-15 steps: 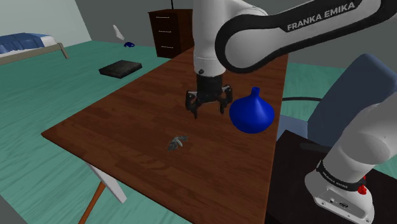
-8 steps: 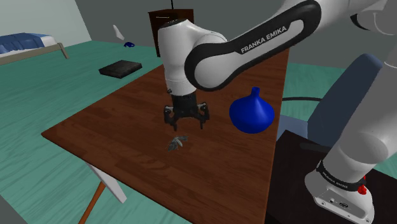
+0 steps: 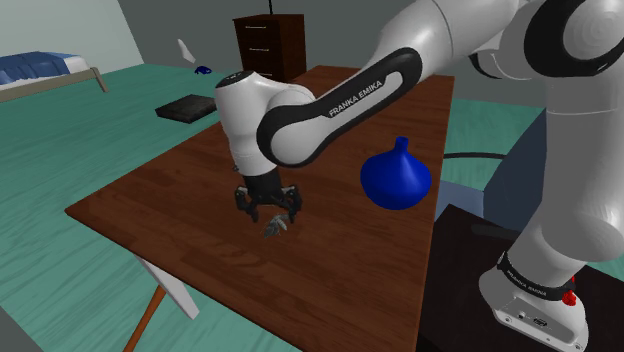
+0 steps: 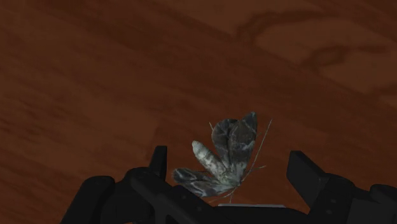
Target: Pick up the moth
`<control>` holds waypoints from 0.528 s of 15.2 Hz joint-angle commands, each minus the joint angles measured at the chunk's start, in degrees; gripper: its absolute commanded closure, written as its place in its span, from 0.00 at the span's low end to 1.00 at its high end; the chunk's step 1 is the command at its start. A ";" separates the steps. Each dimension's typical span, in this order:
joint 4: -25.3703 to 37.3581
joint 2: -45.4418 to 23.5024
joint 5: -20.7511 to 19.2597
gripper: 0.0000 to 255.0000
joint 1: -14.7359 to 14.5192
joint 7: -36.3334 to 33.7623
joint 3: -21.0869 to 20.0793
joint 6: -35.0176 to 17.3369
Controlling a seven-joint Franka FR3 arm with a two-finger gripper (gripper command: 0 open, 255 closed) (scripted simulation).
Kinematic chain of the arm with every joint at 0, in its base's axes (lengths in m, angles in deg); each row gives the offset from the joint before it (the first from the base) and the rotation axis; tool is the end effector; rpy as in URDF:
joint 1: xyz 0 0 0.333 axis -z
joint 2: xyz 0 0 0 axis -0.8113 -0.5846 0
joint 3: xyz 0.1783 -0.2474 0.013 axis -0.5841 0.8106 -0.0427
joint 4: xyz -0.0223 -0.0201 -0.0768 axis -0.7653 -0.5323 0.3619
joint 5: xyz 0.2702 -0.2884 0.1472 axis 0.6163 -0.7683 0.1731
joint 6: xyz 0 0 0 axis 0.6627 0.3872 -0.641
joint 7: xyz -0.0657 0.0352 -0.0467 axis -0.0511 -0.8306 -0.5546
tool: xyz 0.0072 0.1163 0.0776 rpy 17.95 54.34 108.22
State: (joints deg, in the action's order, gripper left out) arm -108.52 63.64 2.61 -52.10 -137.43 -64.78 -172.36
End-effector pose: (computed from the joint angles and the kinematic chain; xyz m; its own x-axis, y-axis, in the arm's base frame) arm 0.5235 0.3896 0.3238 0.6027 -0.7978 -0.0167 -0.7950 -0.6021 0.0734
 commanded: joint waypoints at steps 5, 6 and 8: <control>-1.31 -2.36 -1.80 0.00 -0.94 -1.36 1.07 -3.13; -1.32 -2.36 -1.80 0.00 -0.94 -1.36 1.07 -3.13; -1.37 -2.28 -1.75 1.00 -0.92 -1.36 1.04 -3.12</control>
State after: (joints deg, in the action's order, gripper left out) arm -109.83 61.38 0.89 -53.00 -138.77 -63.76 -175.39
